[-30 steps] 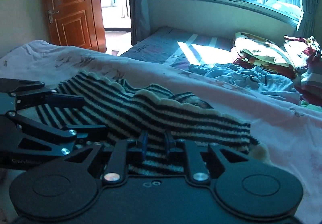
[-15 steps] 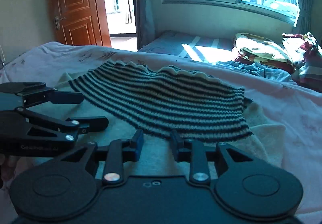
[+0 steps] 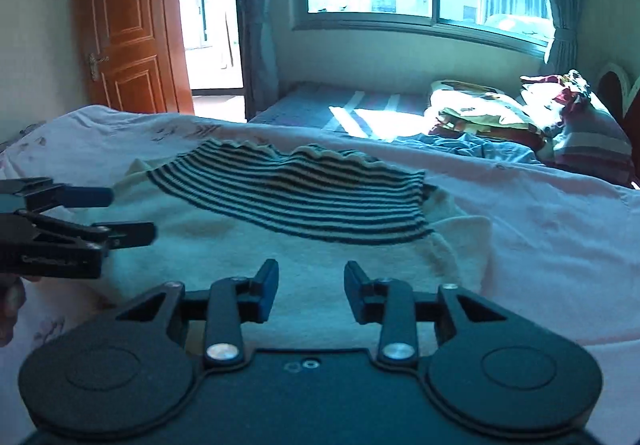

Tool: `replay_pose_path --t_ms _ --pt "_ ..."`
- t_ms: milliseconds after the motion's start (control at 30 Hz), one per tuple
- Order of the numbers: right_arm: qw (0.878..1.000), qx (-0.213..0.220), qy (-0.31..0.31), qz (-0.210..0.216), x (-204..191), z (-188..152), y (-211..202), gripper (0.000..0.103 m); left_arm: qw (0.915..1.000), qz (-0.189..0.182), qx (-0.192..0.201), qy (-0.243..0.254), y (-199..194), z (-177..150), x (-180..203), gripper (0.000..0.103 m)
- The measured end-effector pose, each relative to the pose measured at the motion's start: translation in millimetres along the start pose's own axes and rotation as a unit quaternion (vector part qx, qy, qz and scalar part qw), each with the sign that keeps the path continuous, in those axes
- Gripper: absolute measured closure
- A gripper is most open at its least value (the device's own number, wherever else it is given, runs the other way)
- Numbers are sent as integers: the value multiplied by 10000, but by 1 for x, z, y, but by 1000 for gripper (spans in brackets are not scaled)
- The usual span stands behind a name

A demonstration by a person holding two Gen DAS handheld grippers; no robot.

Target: Fold small clothes

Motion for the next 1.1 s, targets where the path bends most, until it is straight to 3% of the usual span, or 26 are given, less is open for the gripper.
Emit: replay_pose_path --t_ms 133,300,367,467,600,700,1100 --pt "9992 -149 -307 -195 -7 -26 3 66 9992 26 -403 -81 10 -26 5 20" --pt "9973 -352 -195 -611 40 -44 -9 67 9987 222 -364 -262 -20 -46 -26 20" --pt "9975 -462 126 -523 55 -53 -9 64 9983 195 -366 -419 -26 -51 -35 20" --pt "9967 -473 -41 -656 49 -47 -11 63 9980 305 -413 -355 -26 -47 -34 20" --pt "9971 -102 361 -662 57 -26 -26 65 9975 484 -280 -438 -36 -39 -37 20" --pt "9940 -701 345 -762 64 -39 1 64 9970 423 -440 -485 -31 -50 -44 20" --pt "9943 -667 374 -746 64 -49 3 62 9967 412 -517 -475 -27 -51 -44 20"
Point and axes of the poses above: each gripper's, at about its wrist camera, not at the fingertips, and y roughly the way its jaws point, x to its right, z to its top, the point moved 6 cm from there along y, roughly the way its jaws point, and after that the axes turned 15 degrees about -z, right-handed, at the moved point
